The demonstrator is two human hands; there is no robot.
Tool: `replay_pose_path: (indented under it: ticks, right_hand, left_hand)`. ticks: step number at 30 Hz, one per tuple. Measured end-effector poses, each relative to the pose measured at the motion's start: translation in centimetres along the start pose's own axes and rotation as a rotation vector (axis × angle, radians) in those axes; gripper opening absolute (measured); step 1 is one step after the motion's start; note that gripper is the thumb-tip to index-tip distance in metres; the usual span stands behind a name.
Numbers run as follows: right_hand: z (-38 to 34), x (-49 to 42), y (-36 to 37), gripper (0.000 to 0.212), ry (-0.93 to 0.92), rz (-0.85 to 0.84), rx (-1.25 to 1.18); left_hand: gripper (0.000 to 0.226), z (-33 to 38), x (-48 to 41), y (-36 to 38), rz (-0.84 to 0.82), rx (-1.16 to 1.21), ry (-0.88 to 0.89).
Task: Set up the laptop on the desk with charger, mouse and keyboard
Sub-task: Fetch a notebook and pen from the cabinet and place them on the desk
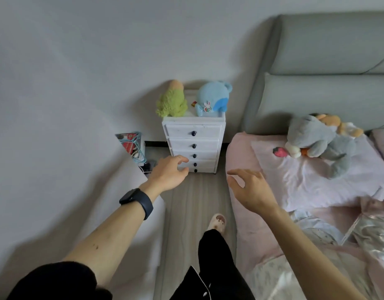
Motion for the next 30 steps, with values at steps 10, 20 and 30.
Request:
replay_pose_path:
  ticks: [10,20,30]
  right_hand:
    - [1.2,-20.0,2.7,0.055,0.005,-0.275,-0.006]
    - [0.8,-35.0,4.6,0.043,0.073,-0.333,0.046]
    - [0.6,-43.1,9.8,0.059,0.059,-0.403,0.319]
  left_hand:
    - [0.040,-3.0,-16.4,-0.8,-0.066,-0.015,-0.231]
    - [0.037,-7.1,-26.7,-0.2,-0.208,0.074,-0.386]
    - [0.044,-10.7,-36.6,1.1,-0.302,0.134,-0.556]
Point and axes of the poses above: each hand's wrist, its own x-axis away from the middle knuckle, its own y-axis out of the palm, z = x × y, the point moved 4 cm from there along -x, towards the middle knuckle, and after that the axes turned 13 degrees about x, right-handed, at the moved point
